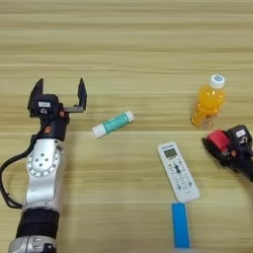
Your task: Move the objects on the table
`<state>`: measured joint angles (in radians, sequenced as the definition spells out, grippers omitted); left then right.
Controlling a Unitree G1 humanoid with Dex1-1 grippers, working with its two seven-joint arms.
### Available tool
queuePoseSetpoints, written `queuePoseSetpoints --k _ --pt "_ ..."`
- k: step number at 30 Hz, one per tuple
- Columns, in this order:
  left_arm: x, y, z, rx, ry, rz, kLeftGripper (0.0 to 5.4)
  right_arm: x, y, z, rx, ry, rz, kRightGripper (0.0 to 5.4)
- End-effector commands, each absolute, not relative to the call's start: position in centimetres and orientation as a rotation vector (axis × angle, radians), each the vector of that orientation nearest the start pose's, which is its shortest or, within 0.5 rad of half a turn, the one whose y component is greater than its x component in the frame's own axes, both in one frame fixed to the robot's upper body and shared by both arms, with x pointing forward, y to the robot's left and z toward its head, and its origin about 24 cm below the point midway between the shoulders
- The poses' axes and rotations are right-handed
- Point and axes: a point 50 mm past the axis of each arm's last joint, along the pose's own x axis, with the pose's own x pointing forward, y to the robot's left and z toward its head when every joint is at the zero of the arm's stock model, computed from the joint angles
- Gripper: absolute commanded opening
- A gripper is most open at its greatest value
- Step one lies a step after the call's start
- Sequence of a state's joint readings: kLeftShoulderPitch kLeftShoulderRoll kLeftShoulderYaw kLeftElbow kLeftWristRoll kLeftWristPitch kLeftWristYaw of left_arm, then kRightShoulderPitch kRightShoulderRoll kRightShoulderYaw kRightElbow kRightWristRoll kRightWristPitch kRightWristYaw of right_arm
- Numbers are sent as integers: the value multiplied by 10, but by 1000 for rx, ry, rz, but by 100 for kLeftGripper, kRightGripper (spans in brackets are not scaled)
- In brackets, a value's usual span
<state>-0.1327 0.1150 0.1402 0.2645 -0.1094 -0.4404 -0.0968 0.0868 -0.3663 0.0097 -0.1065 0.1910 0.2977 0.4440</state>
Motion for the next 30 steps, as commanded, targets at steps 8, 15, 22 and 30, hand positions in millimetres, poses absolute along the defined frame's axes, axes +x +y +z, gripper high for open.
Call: queuePoseSetpoints --k 8,15,22,30 --pt "271 194 61 38 -324 29 540 228 -194 42 -117 271 460 223" --pt "272 194 61 38 -325 30 540 223 -166 69 -81 176 599 223" --pt "272 192 61 37 -325 28 540 216 -140 89 -75 144 769 223" --pt "272 190 61 34 -326 25 540 225 -119 90 -57 132 820 223"
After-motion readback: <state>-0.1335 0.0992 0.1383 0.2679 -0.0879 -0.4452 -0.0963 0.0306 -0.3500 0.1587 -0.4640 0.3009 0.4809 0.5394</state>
